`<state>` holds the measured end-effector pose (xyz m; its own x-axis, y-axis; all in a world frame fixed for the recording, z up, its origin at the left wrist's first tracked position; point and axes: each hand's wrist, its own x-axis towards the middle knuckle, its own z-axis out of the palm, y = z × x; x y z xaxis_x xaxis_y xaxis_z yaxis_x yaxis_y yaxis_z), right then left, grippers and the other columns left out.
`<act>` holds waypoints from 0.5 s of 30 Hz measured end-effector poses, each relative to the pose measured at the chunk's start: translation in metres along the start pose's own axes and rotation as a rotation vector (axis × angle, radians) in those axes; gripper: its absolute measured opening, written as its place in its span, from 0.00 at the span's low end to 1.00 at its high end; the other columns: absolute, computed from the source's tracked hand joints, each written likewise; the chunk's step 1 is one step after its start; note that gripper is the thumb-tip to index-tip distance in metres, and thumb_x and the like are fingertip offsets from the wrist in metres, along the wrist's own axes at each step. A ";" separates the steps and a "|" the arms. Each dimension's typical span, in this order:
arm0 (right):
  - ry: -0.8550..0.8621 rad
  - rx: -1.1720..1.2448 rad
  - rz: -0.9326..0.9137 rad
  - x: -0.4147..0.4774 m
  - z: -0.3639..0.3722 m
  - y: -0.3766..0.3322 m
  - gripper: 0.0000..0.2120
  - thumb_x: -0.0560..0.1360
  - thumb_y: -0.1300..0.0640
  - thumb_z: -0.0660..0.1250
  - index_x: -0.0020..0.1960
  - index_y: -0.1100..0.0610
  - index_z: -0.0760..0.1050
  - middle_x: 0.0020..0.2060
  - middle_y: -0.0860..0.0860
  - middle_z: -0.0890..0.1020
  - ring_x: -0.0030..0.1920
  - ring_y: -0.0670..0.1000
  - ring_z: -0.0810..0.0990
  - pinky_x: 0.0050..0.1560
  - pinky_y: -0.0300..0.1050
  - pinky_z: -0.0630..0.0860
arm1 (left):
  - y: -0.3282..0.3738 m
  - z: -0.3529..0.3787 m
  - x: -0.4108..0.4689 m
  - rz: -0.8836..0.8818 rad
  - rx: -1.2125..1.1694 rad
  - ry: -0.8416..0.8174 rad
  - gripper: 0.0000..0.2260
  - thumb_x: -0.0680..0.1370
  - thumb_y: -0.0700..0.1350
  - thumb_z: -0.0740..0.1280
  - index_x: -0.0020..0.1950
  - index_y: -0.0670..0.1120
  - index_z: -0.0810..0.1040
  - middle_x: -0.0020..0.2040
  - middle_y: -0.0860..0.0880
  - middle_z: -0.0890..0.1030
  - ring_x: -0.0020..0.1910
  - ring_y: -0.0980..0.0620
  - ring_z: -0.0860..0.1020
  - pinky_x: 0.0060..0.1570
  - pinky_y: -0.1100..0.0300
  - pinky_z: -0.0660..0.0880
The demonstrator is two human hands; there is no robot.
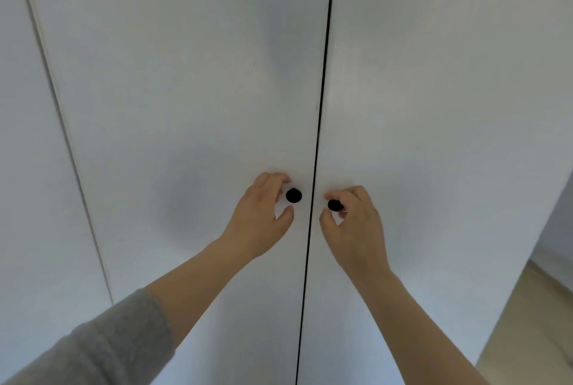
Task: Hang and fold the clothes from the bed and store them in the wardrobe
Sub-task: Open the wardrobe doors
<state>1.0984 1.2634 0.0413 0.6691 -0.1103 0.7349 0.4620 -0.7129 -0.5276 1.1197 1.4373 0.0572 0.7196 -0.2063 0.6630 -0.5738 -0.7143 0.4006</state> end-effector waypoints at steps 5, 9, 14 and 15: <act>0.005 -0.040 0.074 -0.005 -0.003 -0.012 0.12 0.74 0.60 0.67 0.56 0.55 0.80 0.49 0.44 0.74 0.43 0.33 0.73 0.43 0.23 0.67 | -0.007 -0.003 0.001 0.042 -0.022 -0.026 0.20 0.76 0.43 0.67 0.67 0.46 0.70 0.53 0.56 0.67 0.47 0.59 0.67 0.48 0.67 0.64; 0.026 -0.047 0.121 -0.012 -0.009 -0.020 0.11 0.73 0.61 0.67 0.55 0.55 0.80 0.47 0.44 0.74 0.42 0.35 0.74 0.44 0.23 0.67 | -0.007 -0.004 0.003 0.042 -0.027 -0.035 0.20 0.76 0.44 0.67 0.67 0.46 0.69 0.53 0.56 0.67 0.48 0.58 0.68 0.49 0.66 0.65; 0.027 -0.038 0.126 -0.029 -0.028 -0.029 0.09 0.73 0.61 0.67 0.53 0.54 0.80 0.46 0.44 0.76 0.44 0.41 0.77 0.45 0.28 0.71 | -0.006 -0.004 0.003 0.035 -0.042 -0.024 0.20 0.75 0.43 0.68 0.66 0.45 0.70 0.54 0.55 0.68 0.47 0.57 0.69 0.50 0.65 0.65; 0.024 -0.038 0.130 -0.033 -0.033 -0.030 0.09 0.74 0.61 0.68 0.52 0.54 0.80 0.46 0.44 0.76 0.44 0.41 0.77 0.45 0.29 0.72 | -0.006 -0.003 0.003 0.034 -0.047 -0.025 0.20 0.75 0.43 0.68 0.66 0.45 0.70 0.54 0.53 0.69 0.47 0.57 0.69 0.50 0.65 0.65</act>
<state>1.0427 1.2657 0.0468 0.7076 -0.2199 0.6716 0.3495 -0.7171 -0.6030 1.1237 1.4430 0.0589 0.7086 -0.2467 0.6610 -0.6152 -0.6749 0.4076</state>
